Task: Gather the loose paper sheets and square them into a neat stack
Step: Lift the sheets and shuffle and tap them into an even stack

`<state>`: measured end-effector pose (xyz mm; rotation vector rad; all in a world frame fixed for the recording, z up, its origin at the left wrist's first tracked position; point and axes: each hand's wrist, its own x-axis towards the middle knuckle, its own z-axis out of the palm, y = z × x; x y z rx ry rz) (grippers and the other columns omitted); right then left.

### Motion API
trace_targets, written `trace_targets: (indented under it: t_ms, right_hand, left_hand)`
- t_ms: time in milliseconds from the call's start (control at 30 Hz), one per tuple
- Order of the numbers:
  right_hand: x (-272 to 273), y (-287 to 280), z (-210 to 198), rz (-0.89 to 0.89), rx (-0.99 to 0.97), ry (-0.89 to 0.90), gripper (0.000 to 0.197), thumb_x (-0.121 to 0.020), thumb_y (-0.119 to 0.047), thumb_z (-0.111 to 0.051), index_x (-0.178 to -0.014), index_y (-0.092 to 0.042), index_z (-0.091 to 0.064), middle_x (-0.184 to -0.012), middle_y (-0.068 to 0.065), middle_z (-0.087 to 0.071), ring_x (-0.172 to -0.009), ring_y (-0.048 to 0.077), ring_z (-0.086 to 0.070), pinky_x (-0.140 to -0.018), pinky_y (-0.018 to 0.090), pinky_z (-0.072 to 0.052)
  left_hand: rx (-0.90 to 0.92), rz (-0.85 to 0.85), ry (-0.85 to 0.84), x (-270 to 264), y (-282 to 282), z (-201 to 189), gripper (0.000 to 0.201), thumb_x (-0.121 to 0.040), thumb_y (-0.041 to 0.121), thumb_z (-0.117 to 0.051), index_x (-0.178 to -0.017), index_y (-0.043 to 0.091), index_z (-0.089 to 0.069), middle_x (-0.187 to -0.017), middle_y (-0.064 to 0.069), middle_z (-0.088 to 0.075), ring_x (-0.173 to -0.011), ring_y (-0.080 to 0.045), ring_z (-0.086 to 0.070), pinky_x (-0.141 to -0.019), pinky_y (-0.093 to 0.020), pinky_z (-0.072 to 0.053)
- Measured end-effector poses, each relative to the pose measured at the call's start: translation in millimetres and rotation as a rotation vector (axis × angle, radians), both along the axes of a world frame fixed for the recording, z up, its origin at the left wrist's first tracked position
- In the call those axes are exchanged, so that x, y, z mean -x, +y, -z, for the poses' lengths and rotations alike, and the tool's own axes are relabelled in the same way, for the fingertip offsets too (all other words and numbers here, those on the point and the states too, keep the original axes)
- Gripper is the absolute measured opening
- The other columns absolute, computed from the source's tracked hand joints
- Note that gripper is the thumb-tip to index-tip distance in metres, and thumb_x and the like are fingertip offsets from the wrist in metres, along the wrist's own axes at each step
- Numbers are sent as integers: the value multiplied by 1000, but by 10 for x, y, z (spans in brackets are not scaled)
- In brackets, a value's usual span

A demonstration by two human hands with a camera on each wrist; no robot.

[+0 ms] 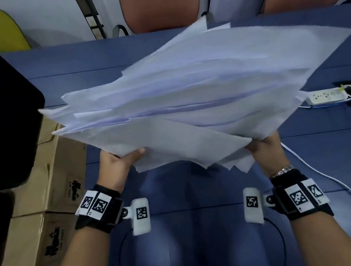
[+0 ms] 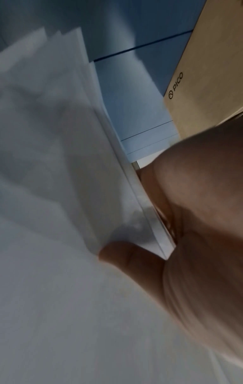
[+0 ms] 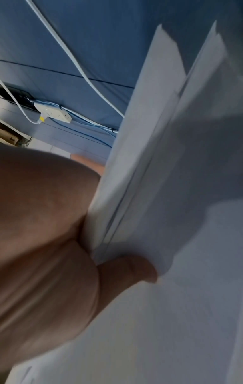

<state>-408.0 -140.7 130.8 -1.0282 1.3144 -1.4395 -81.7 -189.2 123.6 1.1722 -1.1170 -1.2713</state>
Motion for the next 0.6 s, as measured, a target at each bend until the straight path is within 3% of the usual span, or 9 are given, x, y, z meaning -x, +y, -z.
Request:
trace_targets:
  t_ms: [67, 167, 233, 300, 433, 600]
  right_hand:
    - [-10, -35, -49, 8, -19, -23, 45, -46, -52, -93, -80, -27, -77, -82, -13, -75, -82, 13, -68, -80, 42, -58]
    - [-2, -105, -89, 55, 51, 105, 27, -69, -17, -87, -88, -30, -73, -93, 0, -74, -88, 22, -67, -83, 54, -57]
    - [10, -128, -94, 51, 61, 113, 34, -76, -4, -81, -91, -33, -73, -96, -5, -74, -93, 22, -68, -84, 48, -58]
    - [14, -120, -70, 38, 37, 88, 32, -79, -4, -78, -90, -34, -74, -94, -7, -76, -93, 18, -70, -81, 40, -58]
    - [-66, -82, 55, 54, -27, 78, 28, -82, 0, -75, -89, -26, -71, -83, -21, -75, -77, -2, -68, -71, 21, -54]
    - [-119, -46, 170, 43, -113, 18, 29, -81, 1, -74, -79, -27, -79, -82, -11, -77, -79, 8, -69, -75, 32, -59]
  left_hand:
    - [-9, -46, -13, 49, 3, -24, 46, -70, -8, -80, -112, -5, -63, -90, 7, -79, -89, -12, -73, -79, -25, -57]
    - [14, -101, 0, 121, 4, -78, 35, -78, -11, -73, -110, -1, -62, -85, 11, -78, -84, -5, -72, -77, -19, -56]
    - [31, -137, 1, 144, -3, -96, 32, -79, -7, -75, -110, -5, -64, -88, 8, -77, -83, -3, -72, -76, -18, -55]
    - [34, -149, -14, 179, 2, -88, 34, -80, -5, -76, -112, -8, -66, -97, 1, -75, -85, -2, -72, -75, -16, -54]
    - [-24, -153, 32, 215, 51, 59, 35, -79, -9, -74, -107, 11, -68, -95, 6, -79, -91, -8, -73, -76, -22, -57]
    - [-58, -160, 29, 241, 126, 170, 29, -80, -3, -77, -102, 15, -72, -97, 6, -80, -95, -14, -75, -80, -28, -59]
